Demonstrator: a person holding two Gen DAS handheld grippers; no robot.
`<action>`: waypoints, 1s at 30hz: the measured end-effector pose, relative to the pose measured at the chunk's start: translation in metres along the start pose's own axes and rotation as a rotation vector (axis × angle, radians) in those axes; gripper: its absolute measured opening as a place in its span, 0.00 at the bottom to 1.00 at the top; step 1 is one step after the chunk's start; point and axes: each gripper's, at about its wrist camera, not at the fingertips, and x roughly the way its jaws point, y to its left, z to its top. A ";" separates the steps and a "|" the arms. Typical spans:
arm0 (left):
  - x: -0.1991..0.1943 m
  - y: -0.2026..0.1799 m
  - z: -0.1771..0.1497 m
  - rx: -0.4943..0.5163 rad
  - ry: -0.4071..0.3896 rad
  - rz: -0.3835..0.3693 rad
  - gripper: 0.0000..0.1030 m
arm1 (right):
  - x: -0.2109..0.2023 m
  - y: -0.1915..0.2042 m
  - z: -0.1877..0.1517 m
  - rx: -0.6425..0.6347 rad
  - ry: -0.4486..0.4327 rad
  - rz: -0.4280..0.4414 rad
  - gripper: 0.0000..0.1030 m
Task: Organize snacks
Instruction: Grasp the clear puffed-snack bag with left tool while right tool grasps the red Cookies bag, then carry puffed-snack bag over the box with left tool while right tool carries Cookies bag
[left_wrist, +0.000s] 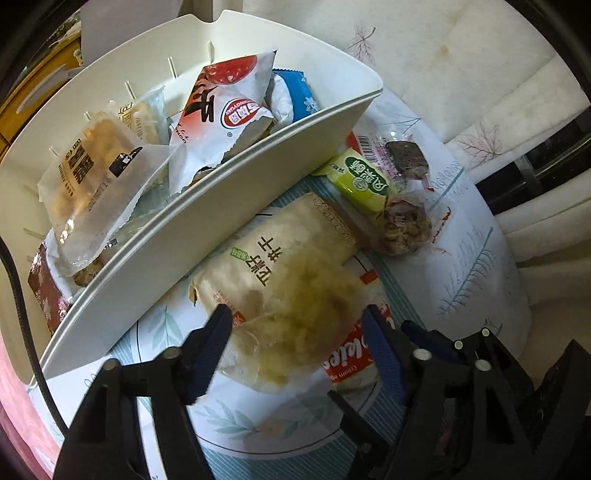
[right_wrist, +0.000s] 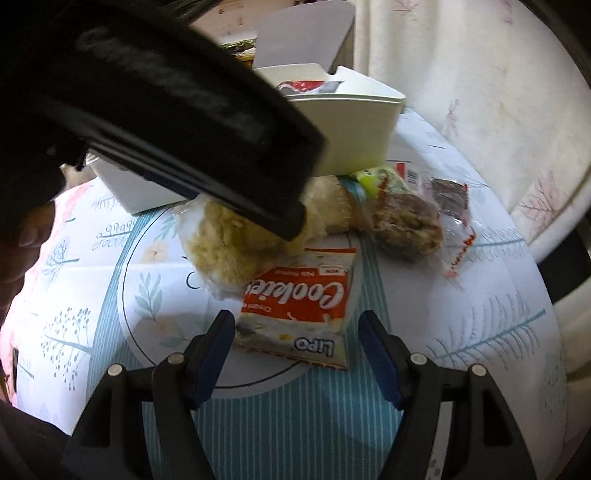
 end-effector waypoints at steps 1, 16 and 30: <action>0.003 0.001 0.001 -0.009 0.008 -0.001 0.59 | 0.001 0.001 0.001 -0.007 0.001 0.005 0.68; 0.011 0.010 -0.001 -0.096 0.049 -0.071 0.38 | 0.014 -0.003 0.012 -0.067 0.035 -0.002 0.56; -0.054 0.023 -0.022 -0.147 -0.074 -0.053 0.33 | -0.002 -0.015 0.015 -0.007 0.111 -0.064 0.50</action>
